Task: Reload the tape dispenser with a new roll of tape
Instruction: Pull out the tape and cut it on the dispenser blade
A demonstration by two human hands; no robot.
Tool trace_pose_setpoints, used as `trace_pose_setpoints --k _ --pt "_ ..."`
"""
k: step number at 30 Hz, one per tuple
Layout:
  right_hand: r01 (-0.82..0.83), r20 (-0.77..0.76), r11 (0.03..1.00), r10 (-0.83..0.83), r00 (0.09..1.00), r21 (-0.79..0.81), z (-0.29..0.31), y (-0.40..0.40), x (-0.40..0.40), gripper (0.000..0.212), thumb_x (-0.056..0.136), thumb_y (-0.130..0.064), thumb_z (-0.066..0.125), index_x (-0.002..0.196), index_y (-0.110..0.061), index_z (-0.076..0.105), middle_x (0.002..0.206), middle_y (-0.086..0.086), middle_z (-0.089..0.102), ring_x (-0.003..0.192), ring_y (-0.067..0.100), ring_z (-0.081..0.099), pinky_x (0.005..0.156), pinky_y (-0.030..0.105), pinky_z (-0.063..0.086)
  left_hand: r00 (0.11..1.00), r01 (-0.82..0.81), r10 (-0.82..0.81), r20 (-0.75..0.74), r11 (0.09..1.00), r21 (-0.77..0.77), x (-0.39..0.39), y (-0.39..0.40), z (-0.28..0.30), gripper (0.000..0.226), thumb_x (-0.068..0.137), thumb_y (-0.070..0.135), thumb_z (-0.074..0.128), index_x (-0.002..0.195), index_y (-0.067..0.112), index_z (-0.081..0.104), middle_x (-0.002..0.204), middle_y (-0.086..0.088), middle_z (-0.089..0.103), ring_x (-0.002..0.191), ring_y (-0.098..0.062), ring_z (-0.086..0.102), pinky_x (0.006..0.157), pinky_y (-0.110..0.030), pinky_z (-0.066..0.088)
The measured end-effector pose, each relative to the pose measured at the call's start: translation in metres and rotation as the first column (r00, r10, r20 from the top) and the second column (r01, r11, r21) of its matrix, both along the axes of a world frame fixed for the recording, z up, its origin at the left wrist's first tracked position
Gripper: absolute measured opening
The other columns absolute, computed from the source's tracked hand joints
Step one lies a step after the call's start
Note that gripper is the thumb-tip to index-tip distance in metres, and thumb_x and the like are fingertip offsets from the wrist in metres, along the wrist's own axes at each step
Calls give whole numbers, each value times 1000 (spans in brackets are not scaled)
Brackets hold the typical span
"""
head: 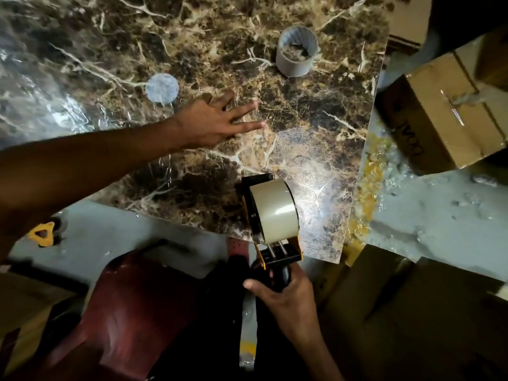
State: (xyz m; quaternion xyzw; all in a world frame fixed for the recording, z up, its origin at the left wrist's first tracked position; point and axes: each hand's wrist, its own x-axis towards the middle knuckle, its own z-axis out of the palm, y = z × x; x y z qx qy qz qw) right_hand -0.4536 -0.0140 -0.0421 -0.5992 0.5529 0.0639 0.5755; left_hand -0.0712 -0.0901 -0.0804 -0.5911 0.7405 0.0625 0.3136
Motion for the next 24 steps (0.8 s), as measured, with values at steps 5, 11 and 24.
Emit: trace_pose_setpoints --k 5,11,24 --pt "-33 -67 999 35 997 17 -2 3 -5 46 58 -47 97 88 -36 64 84 -15 74 82 -11 69 74 22 60 991 107 -113 -79 992 -69 32 4 -4 65 109 51 11 159 46 -31 175 -5 -19 161 -45 11 104 -61 54" --pt "-17 -32 1000 17 999 19 -6 3 -6 54 56 -52 95 99 -35 67 89 -20 76 88 -9 70 77 24 61 940 -184 78 -333 937 -298 39 24 15 59 114 45 22 170 32 6 171 -18 29 146 -41 46 115 -58 43" --pt "-34 48 999 33 998 32 -8 2 -10 50 65 -54 91 98 -25 65 83 -11 68 79 5 66 70 26 55 391 -797 424 -817 600 -70 -84 30 4 39 90 28 84 126 20 71 95 0 79 64 6 60 63 -27 59"
